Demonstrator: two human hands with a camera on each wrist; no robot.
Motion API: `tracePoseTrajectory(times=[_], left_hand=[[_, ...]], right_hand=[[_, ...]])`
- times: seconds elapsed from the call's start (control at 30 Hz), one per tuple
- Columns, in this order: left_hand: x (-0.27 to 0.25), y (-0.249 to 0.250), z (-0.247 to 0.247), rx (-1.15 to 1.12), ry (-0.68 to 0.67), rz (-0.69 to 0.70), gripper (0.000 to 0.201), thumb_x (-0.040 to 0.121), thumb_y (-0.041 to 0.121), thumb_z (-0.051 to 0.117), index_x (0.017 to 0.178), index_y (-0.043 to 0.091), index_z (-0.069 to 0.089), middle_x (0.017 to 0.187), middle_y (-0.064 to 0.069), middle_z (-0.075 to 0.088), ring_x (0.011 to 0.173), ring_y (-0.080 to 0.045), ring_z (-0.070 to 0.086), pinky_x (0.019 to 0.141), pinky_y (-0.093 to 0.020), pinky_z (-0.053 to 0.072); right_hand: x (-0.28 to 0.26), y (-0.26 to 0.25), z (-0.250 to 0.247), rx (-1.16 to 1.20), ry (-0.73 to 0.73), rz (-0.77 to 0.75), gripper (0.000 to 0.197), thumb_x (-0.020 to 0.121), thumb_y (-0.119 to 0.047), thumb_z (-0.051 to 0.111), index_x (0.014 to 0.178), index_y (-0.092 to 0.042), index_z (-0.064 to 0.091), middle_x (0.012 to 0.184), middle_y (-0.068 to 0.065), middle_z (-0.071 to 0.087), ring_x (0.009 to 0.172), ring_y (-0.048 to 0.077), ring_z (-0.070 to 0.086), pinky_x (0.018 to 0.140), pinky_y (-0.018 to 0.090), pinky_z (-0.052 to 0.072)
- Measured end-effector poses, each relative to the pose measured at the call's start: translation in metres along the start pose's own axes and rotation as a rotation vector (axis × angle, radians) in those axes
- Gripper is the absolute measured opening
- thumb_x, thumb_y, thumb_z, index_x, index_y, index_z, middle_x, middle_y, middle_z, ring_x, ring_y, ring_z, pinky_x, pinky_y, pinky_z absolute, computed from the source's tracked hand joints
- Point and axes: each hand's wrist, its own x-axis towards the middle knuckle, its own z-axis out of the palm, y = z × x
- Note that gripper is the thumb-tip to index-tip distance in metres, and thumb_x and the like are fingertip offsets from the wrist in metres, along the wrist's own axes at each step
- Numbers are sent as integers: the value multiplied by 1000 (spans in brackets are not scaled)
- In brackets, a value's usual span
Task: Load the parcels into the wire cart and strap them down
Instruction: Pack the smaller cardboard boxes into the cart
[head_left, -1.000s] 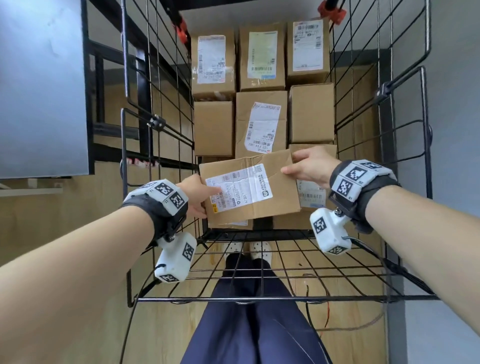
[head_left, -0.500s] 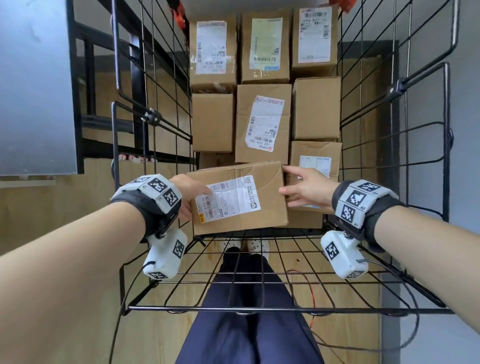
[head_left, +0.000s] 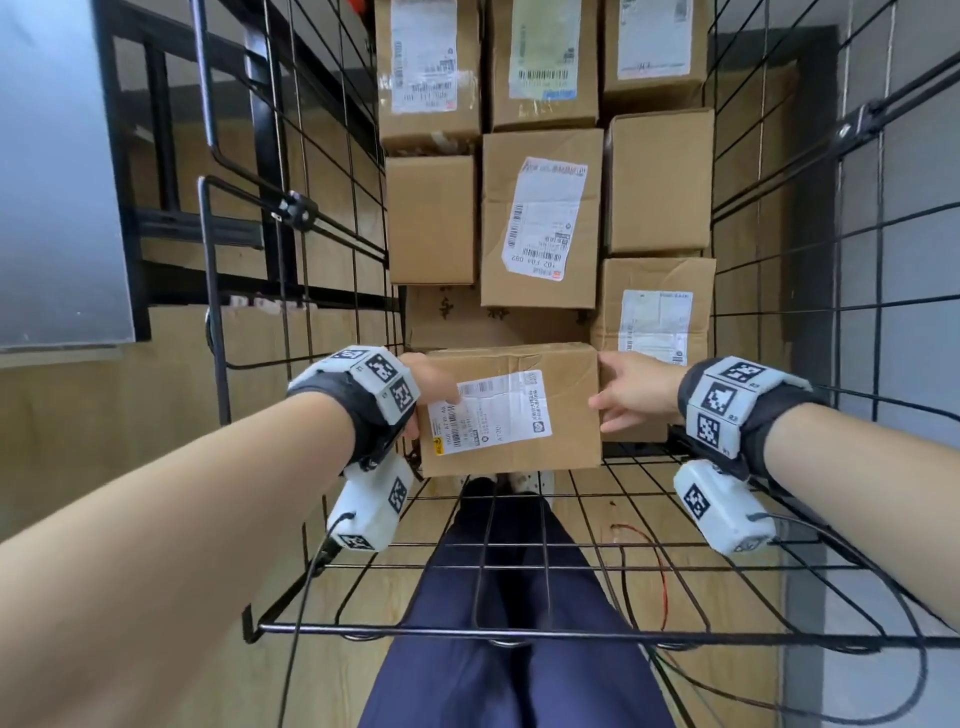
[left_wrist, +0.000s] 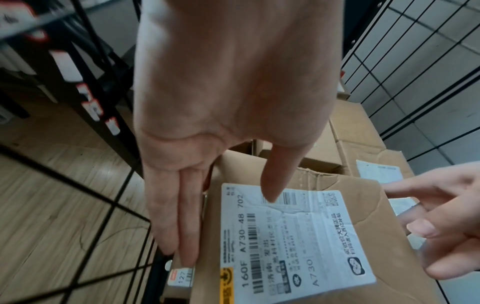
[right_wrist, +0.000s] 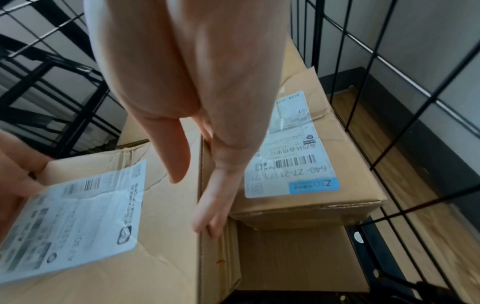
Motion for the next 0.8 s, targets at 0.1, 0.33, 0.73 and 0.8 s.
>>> tracePoseTrajectory(times=[0.1, 0.33, 0.73, 0.8], left_hand=[[16, 1, 11, 60, 21, -3, 40, 96, 19, 50, 130, -2, 47, 124, -19, 59, 103, -31, 65, 65, -31, 56], [46, -8, 26, -2, -2, 50, 34, 94, 8, 50, 125, -6, 49, 121, -23, 60, 109, -36, 62, 64, -31, 52], [42, -10, 20, 4, 105, 148, 7, 94, 12, 52, 90, 7, 53, 108, -15, 60, 97, -27, 62, 68, -30, 51], [33, -7, 11, 57, 167, 180, 9, 93, 13, 51, 94, 4, 54, 103, -13, 60, 93, -26, 61, 75, -31, 50]], right_hand=[[11, 6, 1, 8, -8, 59, 68, 93, 4, 49, 150, -19, 21, 131, 18, 53, 104, 31, 62, 76, 34, 58], [25, 12, 5, -26, 9, 142, 64, 94, -2, 50, 148, -18, 21, 132, 19, 53, 100, 28, 66, 81, 37, 57], [7, -10, 1, -123, 121, 95, 64, 93, -8, 55, 148, -14, 24, 128, 15, 53, 105, 29, 64, 93, 42, 52], [-7, -17, -2, -133, 150, 61, 60, 92, -10, 57, 146, -13, 31, 126, 13, 53, 100, 27, 63, 93, 44, 52]])
